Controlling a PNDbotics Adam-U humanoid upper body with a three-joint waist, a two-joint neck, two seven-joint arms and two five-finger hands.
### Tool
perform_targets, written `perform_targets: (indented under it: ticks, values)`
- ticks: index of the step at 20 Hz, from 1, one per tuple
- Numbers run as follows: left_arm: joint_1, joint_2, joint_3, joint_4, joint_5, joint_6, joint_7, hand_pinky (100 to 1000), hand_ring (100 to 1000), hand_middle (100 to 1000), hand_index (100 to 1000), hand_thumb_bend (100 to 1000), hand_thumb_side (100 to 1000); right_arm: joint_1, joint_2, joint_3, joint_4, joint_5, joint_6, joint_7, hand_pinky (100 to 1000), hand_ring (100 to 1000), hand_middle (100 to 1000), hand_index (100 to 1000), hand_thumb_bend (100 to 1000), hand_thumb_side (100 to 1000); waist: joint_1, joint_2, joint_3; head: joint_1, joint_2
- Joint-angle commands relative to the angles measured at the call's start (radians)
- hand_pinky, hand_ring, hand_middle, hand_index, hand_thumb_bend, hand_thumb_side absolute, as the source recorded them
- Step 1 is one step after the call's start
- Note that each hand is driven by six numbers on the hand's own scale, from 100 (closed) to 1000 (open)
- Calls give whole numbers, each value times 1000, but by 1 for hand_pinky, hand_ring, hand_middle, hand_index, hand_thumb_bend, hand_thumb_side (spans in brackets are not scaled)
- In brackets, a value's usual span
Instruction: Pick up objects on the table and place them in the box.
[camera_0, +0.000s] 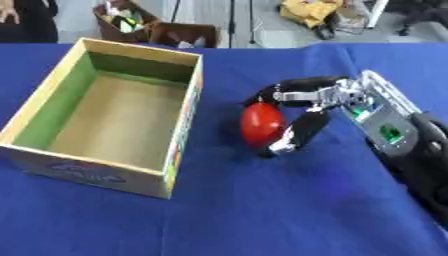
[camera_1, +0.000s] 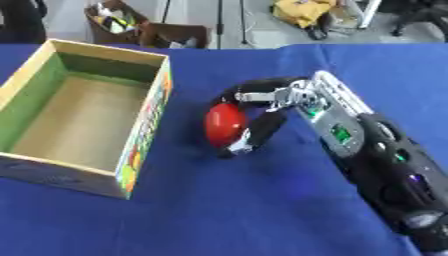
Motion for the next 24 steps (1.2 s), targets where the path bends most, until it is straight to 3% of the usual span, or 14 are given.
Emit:
perform_targets:
  ticks: [1,6,12,16,19,22,24]
  values:
    - [-11,11,2,-16,1,-1,4,581,740,775,963,100,1000,-8,-20,-8,1,-13,-1,-6,730,722,823,1000,455,573,5,-20,-1,-1,-8]
    - [-12,10,2,-16,1,1,6,582,740,774,961,100,1000,-8,-19,-10,-2,-29,12,-57,543,571,709,951,362,495,4,-19,-4,-1,-8]
    - [-14,7,3,-16,2,1,7,582,740,774,955,100,1000,-4,-20,-8,0,-32,38,-127,366,477,574,782,261,416,5,-16,-3,-5,-12]
    - [-16,5,3,-16,2,1,7,582,741,773,952,100,998,-6,-18,-10,4,-25,59,-172,263,422,494,727,241,337,6,-13,-2,-9,-16]
    - [-17,5,4,-16,3,1,7,582,741,772,950,100,995,-5,-17,-11,8,-24,81,-213,224,406,443,649,241,338,6,-12,0,-11,-21]
    - [-18,4,5,-16,3,1,8,583,741,772,948,100,993,-4,-15,-5,4,-35,87,-240,201,392,421,560,110,328,6,-11,1,-12,-21]
    - [-18,4,5,-16,3,1,8,583,741,772,948,100,993,-4,-16,-3,0,-48,84,-252,173,377,404,497,100,333,6,-12,0,-12,-20]
